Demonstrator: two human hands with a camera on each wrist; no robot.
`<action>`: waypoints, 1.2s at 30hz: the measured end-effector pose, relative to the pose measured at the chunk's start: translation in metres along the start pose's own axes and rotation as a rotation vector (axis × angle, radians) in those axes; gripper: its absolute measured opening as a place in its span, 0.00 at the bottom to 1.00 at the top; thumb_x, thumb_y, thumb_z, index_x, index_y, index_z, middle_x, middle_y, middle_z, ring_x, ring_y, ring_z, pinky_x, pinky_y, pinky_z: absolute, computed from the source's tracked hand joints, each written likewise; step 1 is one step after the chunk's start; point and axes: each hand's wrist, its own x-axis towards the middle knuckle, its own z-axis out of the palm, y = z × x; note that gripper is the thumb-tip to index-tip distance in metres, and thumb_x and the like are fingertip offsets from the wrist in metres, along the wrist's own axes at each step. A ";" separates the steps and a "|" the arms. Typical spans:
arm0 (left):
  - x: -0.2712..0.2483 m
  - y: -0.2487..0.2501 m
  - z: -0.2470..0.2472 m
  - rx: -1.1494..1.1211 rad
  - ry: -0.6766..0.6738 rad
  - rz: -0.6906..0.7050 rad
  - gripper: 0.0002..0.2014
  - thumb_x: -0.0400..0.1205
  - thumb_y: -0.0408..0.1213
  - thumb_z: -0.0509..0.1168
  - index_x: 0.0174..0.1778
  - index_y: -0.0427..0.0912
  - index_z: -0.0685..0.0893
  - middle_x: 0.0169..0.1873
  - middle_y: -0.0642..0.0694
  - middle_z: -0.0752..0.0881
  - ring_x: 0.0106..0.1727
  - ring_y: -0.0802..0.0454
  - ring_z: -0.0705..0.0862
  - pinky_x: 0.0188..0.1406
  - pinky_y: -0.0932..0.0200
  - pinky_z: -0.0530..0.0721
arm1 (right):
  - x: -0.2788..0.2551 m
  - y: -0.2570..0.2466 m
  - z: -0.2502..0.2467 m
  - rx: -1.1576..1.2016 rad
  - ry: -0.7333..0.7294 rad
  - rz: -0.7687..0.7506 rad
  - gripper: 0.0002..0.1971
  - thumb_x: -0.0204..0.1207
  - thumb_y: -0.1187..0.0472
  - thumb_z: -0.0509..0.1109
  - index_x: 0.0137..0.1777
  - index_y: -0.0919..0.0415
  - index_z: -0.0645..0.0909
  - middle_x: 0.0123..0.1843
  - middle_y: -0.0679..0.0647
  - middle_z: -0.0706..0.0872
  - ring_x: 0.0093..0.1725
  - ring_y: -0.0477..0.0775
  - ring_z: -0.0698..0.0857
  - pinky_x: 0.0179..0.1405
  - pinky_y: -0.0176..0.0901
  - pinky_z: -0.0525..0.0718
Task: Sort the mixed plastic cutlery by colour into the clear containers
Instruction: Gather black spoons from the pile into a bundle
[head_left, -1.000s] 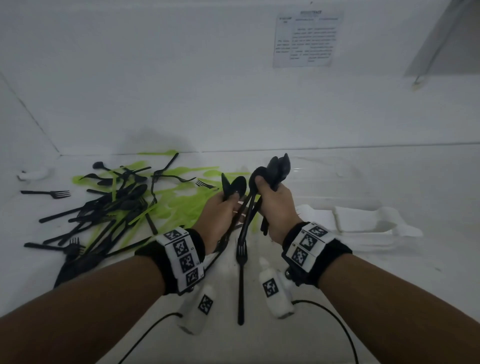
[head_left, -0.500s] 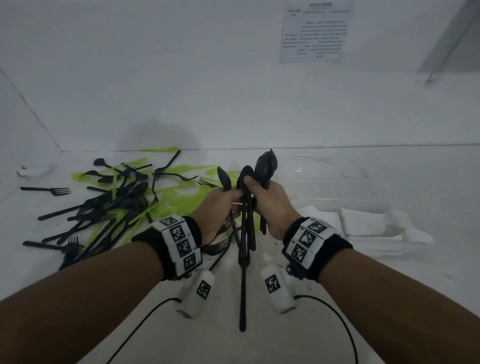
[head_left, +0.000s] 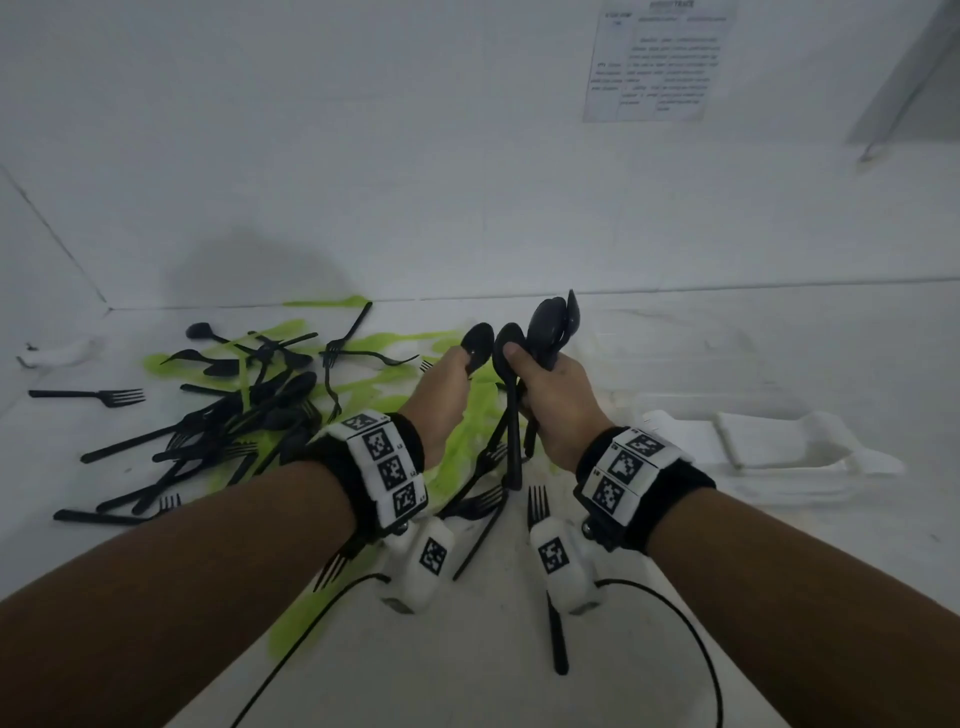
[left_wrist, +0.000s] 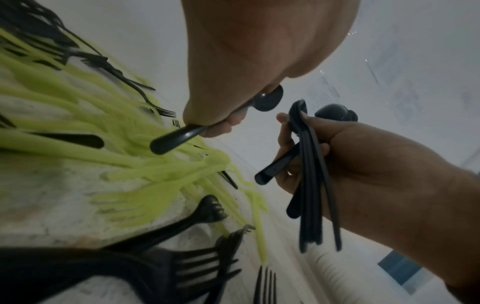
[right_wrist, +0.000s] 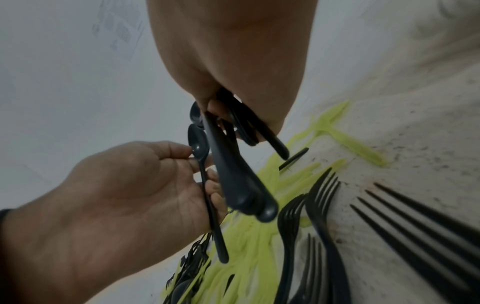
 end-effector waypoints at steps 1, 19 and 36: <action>-0.001 0.001 0.000 -0.004 -0.029 0.000 0.11 0.88 0.44 0.55 0.41 0.48 0.73 0.34 0.50 0.71 0.32 0.54 0.67 0.33 0.57 0.65 | 0.000 0.001 0.003 -0.005 0.002 -0.009 0.07 0.86 0.59 0.70 0.47 0.60 0.85 0.25 0.40 0.83 0.25 0.40 0.80 0.30 0.35 0.78; -0.005 -0.009 -0.015 -0.053 -0.065 0.010 0.09 0.87 0.34 0.55 0.60 0.38 0.75 0.31 0.48 0.75 0.26 0.54 0.71 0.28 0.58 0.70 | -0.023 -0.007 -0.002 -0.076 0.072 0.026 0.13 0.85 0.52 0.69 0.56 0.61 0.88 0.31 0.49 0.75 0.25 0.43 0.71 0.28 0.36 0.71; -0.014 -0.007 0.005 0.039 -0.174 0.099 0.20 0.86 0.44 0.67 0.69 0.36 0.76 0.50 0.46 0.83 0.45 0.53 0.81 0.44 0.58 0.76 | -0.054 -0.018 0.004 -0.238 -0.238 -0.040 0.09 0.82 0.73 0.58 0.57 0.64 0.77 0.36 0.50 0.76 0.31 0.43 0.75 0.29 0.35 0.69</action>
